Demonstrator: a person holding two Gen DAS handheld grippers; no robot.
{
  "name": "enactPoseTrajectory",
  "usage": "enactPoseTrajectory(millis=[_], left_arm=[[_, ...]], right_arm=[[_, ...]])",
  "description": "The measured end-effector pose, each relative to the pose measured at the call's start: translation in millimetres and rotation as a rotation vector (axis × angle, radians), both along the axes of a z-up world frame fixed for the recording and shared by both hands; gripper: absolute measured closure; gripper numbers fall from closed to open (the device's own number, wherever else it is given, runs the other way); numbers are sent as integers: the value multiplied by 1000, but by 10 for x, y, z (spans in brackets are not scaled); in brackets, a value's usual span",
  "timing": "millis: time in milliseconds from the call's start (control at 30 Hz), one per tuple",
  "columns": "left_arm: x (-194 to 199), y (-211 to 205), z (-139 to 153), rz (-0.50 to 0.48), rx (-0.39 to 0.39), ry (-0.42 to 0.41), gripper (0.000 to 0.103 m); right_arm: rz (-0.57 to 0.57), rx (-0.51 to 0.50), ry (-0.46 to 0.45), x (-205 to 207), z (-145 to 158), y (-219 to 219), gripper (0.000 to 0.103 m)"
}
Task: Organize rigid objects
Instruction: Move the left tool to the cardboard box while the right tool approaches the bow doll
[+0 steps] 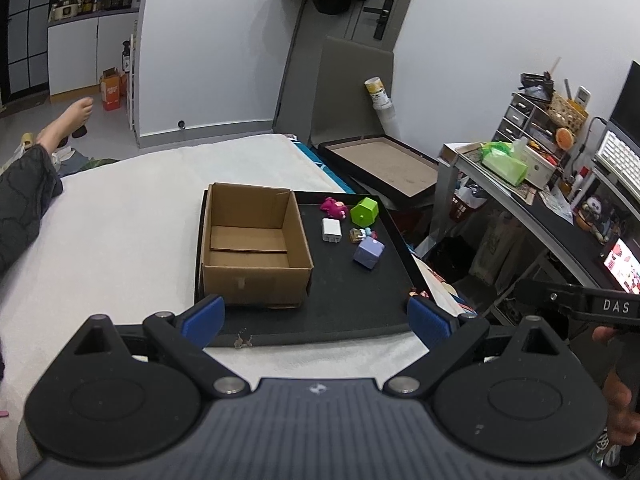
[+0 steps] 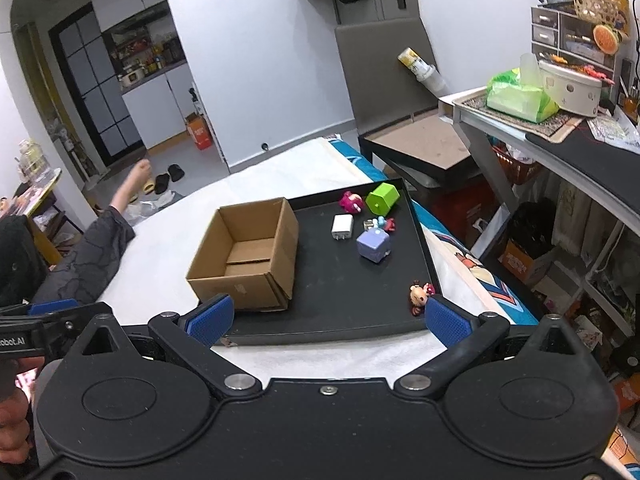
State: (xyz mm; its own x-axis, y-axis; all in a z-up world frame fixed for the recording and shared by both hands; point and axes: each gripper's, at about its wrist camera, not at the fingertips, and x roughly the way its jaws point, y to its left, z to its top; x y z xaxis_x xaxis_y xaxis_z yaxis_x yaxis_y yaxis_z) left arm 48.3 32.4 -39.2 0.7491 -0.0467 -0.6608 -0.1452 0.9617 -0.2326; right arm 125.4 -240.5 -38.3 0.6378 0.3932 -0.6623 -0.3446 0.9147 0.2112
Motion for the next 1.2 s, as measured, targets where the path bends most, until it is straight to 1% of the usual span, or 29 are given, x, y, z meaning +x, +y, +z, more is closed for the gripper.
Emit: enactPoseTrajectory(millis=[100,267,367,667,867,1033,1200], left_arm=[[90,87,-59,21,-11,11,6],[257,233,-184,69,-24,35,6],[345,328,-257,112,-34,28,6],[723,535,-463,144,-78,45,6],[977,662,-598,171,-101,50,8],[1182,751,-691,202,-110,51,8],[1368,858,-753,229,-117,54,15]], right_arm=[[-9,1,11,71,-60,21,0],[-38,-29,27,205,-184,74,0],[-56,-26,36,291,-266,81,0],[-115,-27,66,556,-520,86,0],[-157,12,81,720,-662,58,0],[-195,-1,93,854,-784,67,0],[-253,22,107,993,-894,8,0]])
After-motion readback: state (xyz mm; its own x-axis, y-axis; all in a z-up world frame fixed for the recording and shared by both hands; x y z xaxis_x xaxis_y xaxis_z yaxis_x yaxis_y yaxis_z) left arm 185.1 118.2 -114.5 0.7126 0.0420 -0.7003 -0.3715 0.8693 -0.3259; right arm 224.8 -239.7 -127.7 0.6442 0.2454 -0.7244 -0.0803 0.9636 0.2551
